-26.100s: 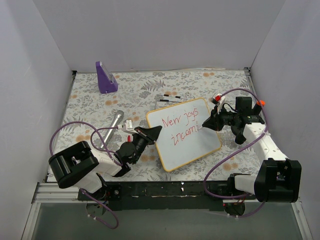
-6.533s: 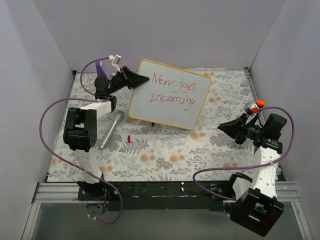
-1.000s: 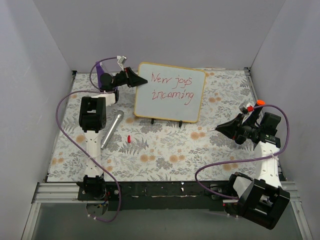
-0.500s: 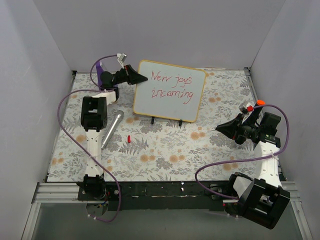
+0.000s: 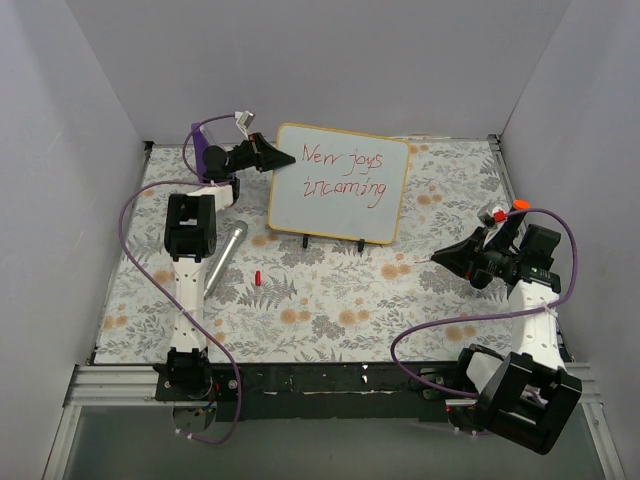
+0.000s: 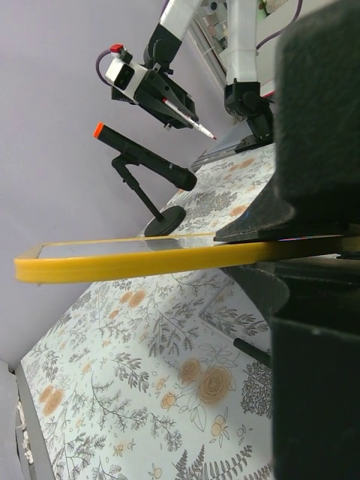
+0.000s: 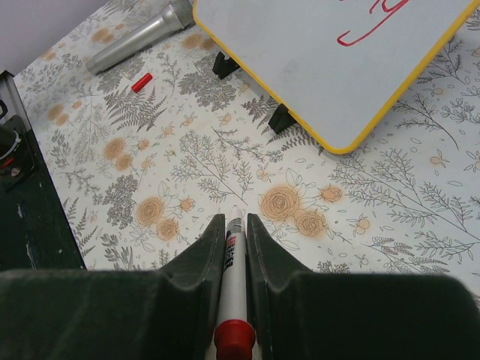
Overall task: Write a sentence on the whiteboard
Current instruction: Put down the whiteboard on the whiteboard stand.
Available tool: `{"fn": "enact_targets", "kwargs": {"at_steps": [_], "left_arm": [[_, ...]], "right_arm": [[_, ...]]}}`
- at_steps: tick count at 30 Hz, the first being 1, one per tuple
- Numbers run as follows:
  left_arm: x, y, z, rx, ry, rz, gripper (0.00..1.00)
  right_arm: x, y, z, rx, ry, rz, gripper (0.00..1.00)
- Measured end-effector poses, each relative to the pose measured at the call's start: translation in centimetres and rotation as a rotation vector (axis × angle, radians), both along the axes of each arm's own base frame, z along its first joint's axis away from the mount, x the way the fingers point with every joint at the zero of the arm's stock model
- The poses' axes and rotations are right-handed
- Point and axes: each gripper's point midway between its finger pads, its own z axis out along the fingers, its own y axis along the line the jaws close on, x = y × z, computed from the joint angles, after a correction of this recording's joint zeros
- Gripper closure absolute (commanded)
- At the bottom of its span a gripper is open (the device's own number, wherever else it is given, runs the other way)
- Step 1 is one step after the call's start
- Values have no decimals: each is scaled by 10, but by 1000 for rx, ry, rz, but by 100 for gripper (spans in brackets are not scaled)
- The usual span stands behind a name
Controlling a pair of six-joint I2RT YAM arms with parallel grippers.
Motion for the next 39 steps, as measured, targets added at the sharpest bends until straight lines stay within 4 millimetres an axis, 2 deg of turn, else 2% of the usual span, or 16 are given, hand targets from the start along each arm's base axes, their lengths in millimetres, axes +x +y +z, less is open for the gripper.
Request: {"fn": "enact_targets", "kwargs": {"at_steps": [10, 17, 18, 22, 30, 39], "left_arm": [[0, 1, -1, 3, -3, -1, 98], [0, 3, -6, 2, 8, 8, 88], [1, 3, -5, 3, 2, 10, 83], [1, 4, -6, 16, -61, 18, 76], [4, 6, -7, 25, -115, 34, 74], [6, 9, -10, 27, -145, 58, 61]], "right_arm": [[1, 0, -3, 6, 16, 0, 99], [1, 0, -3, 6, 15, 0, 99], [1, 0, -3, 6, 15, 0, 99], [1, 0, -3, 5, 14, 0, 99], [1, 0, -3, 5, 14, 1, 99], [1, -1, -3, 5, 15, 0, 99]]}}
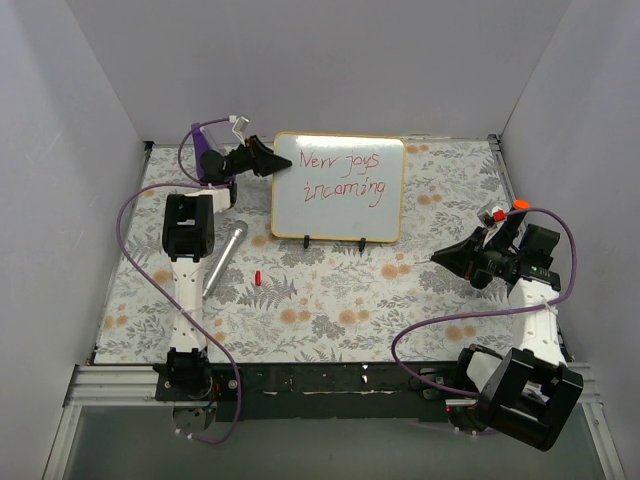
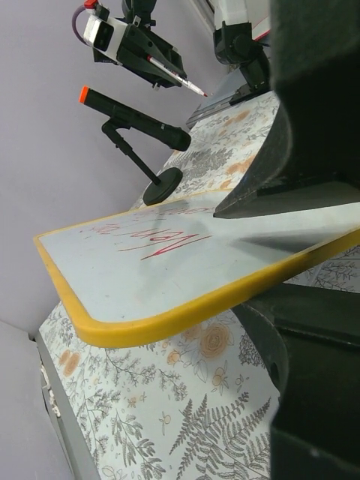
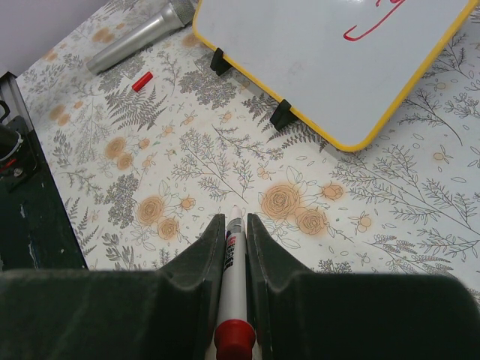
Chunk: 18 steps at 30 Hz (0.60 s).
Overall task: Write a sentence on the whiteboard
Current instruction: Put down the whiteboard on the whiteboard stand.
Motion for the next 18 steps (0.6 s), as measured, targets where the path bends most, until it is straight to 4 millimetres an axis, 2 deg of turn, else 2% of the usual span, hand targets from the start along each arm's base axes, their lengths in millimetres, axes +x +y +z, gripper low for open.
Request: {"fn": "enact_targets", "kwargs": {"at_steps": [6, 11, 16, 17, 18], "left_arm": [[-5, 1, -14, 8, 20, 10, 60], [-7, 2, -17, 12, 22, 13, 52], [-10, 4, -10, 11, 11, 29, 34], [-11, 5, -8, 9, 12, 35, 22], [-12, 6, -6, 8, 8, 40, 21]], "right_arm": [[0, 0, 0, 1, 1, 0, 99], [0, 0, 0, 1, 1, 0, 99], [0, 0, 0, 0, 1, 0, 99], [0, 0, 0, 0, 1, 0, 99], [0, 0, 0, 0, 1, 0, 99]]}}
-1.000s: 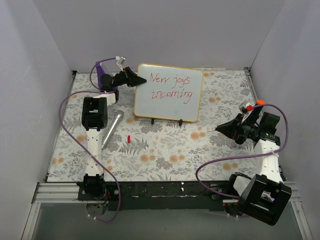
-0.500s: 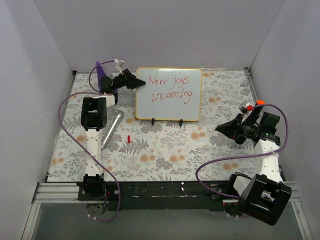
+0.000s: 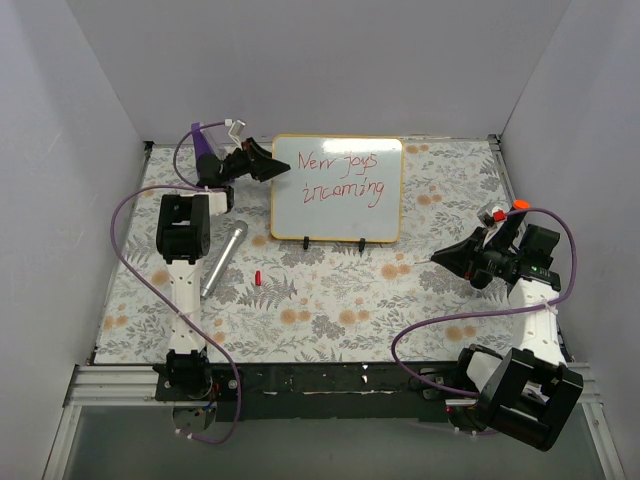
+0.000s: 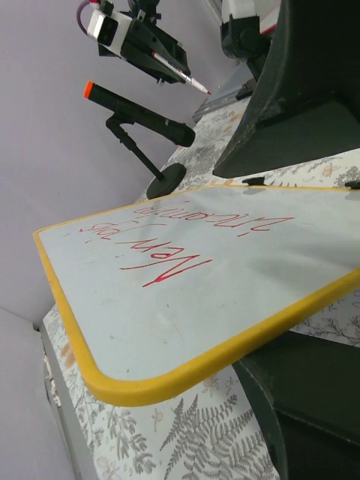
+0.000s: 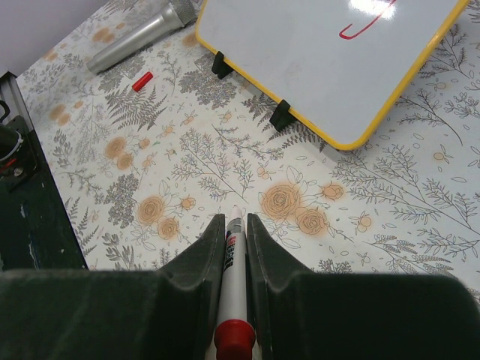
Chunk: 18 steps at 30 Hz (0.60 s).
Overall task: Write a sentence on the whiteboard
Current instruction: Put down the whiteboard on the whiteboard stand.
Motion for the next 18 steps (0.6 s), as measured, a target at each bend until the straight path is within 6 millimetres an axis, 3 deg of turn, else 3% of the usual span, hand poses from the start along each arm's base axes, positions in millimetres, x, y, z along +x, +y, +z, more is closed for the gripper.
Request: {"fn": "enact_targets", "kwargs": {"at_steps": [2, 3, 4, 9, 14, 18], "left_arm": [[0, 3, 6, -4, -7, 14, 20], [0, 5, 10, -7, -13, 23, 8], [0, 7, 12, -9, -16, 30, 2], [1, 17, 20, -19, -22, 72, 2], [-3, 28, 15, -33, 18, 134, 2], [-10, 53, 14, -46, 65, 217, 2]], "right_arm": [[0, 0, 0, -1, -1, 0, 99], [0, 0, 0, -1, -2, 1, 99], [0, 0, 0, -2, -3, 1, 99], [0, 0, 0, -4, -6, 1, 99], [0, 0, 0, -8, -12, 3, 99], [0, 0, 0, -9, -14, 4, 99]]}}
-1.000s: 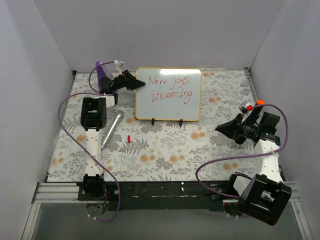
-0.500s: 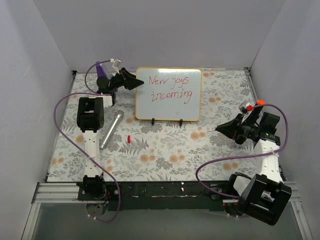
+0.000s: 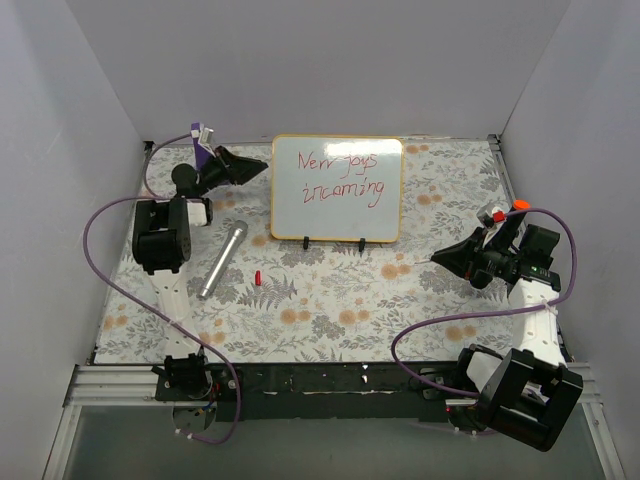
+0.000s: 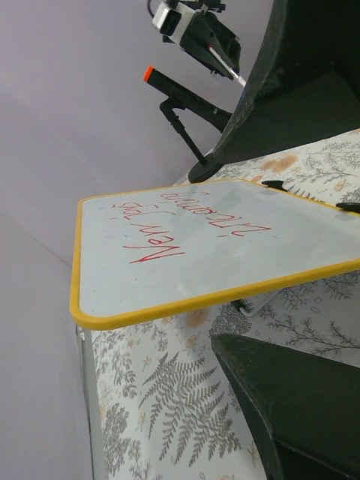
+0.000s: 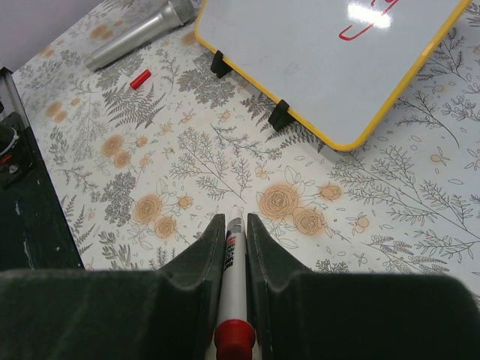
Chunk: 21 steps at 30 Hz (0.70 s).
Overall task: Write a sentence on the whiteboard
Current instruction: Put down the whiteboard on the whiteboard stand, then pick up the pen cap from the center of the board.
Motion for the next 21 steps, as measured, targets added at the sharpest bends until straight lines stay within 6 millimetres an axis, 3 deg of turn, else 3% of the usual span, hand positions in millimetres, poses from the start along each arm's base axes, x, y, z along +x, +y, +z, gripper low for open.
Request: {"fn": "enact_targets", "kwargs": {"at_steps": [3, 5, 12, 14, 18, 21], "left_arm": [[-6, 19, 12, -9, 5, 57, 2], [-17, 31, 30, -7, -22, 103, 2], [-56, 39, 114, 30, -77, 277, 2], [-66, 42, 129, 54, -42, 350, 2], [-98, 47, 134, 117, 56, 443, 2], [-131, 45, 114, 167, 168, 445, 2]], "right_arm": [[0, 0, 0, 0, 2, 1, 99], [-2, 1, -1, 1, 6, 4, 99], [-7, 3, 7, -21, -38, 5, 99], [-8, 4, 10, -27, -51, 5, 99], [-9, 4, 11, -29, -57, 6, 99], [-10, 5, 11, -28, -52, 5, 99]]}}
